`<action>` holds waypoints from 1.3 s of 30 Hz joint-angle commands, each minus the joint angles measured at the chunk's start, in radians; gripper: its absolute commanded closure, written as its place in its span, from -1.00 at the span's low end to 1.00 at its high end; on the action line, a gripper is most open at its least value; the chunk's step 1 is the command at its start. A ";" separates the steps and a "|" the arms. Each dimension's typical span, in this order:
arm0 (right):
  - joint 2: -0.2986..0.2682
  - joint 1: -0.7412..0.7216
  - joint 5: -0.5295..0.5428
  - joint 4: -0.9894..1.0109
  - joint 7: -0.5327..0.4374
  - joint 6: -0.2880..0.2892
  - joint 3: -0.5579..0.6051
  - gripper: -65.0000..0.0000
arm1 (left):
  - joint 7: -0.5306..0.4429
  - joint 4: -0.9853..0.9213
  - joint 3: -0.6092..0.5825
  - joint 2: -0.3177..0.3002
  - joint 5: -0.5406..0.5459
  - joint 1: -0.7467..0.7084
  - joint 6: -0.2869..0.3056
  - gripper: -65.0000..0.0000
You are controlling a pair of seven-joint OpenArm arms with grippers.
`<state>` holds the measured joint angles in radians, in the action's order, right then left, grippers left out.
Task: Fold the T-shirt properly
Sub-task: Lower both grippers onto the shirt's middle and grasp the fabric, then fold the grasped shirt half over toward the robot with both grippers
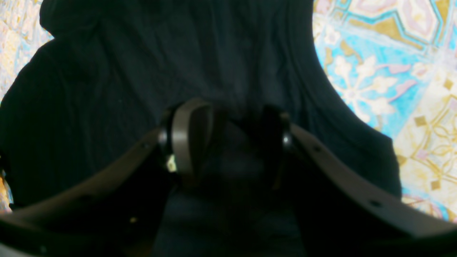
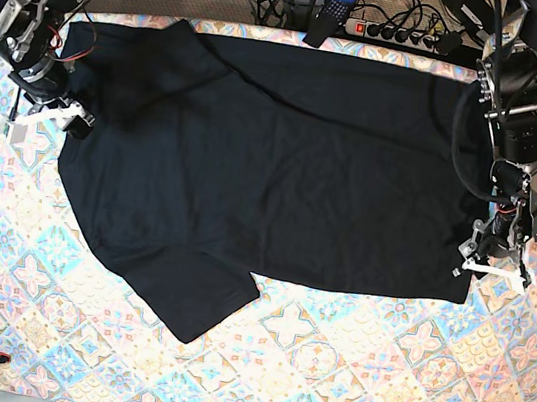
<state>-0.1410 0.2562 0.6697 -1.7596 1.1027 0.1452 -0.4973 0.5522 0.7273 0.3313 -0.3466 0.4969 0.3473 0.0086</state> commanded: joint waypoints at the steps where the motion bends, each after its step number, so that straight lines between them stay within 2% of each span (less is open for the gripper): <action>1: -0.013 -0.007 0.014 -0.036 -0.016 0.003 -0.004 0.17 | 0.010 -0.005 0.001 -0.012 -0.004 0.014 -0.005 0.08; 5: -0.013 -0.007 0.014 -0.059 -0.016 0.003 -0.004 0.17 | 0.016 -0.004 -0.010 0.019 -0.002 0.008 -0.002 0.09; 11: -0.012 -0.007 0.012 -0.059 -0.016 0.003 -0.004 0.17 | 0.035 -0.002 -0.133 0.033 0.004 0.006 0.081 0.50; 14: -0.012 -0.007 0.014 -0.061 -0.016 0.003 -0.005 0.17 | 0.056 0.036 -0.133 0.048 0.004 -0.007 0.103 0.53; 17: -0.012 -0.007 0.014 -0.061 -0.016 0.003 -0.008 0.17 | 0.084 0.159 -0.137 0.050 0.004 -0.055 0.103 0.57; 18: -0.012 -0.007 0.014 -0.061 -0.016 0.003 -0.008 0.17 | 0.091 0.197 -0.137 0.050 0.004 -0.077 0.103 0.64; 20: -0.012 -0.008 0.011 -0.059 -0.016 0.003 -0.005 0.17 | 0.096 0.262 -0.134 0.050 0.003 -0.107 0.103 0.93; 21: -0.012 -0.008 0.011 -0.058 -0.016 0.003 -0.005 0.17 | 0.096 0.280 -0.134 0.050 0.003 -0.112 0.101 1.00; 26: -0.015 -0.071 0.009 -0.049 -0.012 0.003 0.002 0.17 | 0.090 0.378 -0.131 0.044 0.004 -0.198 0.100 1.00; 29: -0.038 -0.099 -0.043 -0.013 -0.014 0.003 0.067 0.17 | 0.088 0.487 -0.130 0.044 0.004 -0.264 0.100 1.00; 31: -0.065 -0.127 -0.080 0.020 -0.016 0.031 0.114 0.17 | 0.088 0.561 -0.117 0.044 0.004 -0.307 0.100 1.00; 34: -0.079 -0.196 -0.169 0.077 -0.016 0.141 0.162 0.17 | 0.088 0.661 -0.074 0.050 0.004 -0.360 0.100 1.00; 37: -0.085 -0.268 -0.253 0.142 -0.017 0.186 0.205 0.17 | 0.088 0.745 -0.068 0.050 0.004 -0.408 0.100 1.00; 39: -0.108 -0.324 -0.296 0.191 -0.019 0.221 0.245 0.17 | 0.090 0.805 -0.067 0.050 0.004 -0.443 0.100 1.00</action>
<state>-0.2279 -0.0525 0.3698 -1.5532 1.0992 0.3679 -0.2451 0.6640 1.5082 0.2615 -0.2855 0.4961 -0.1074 0.1013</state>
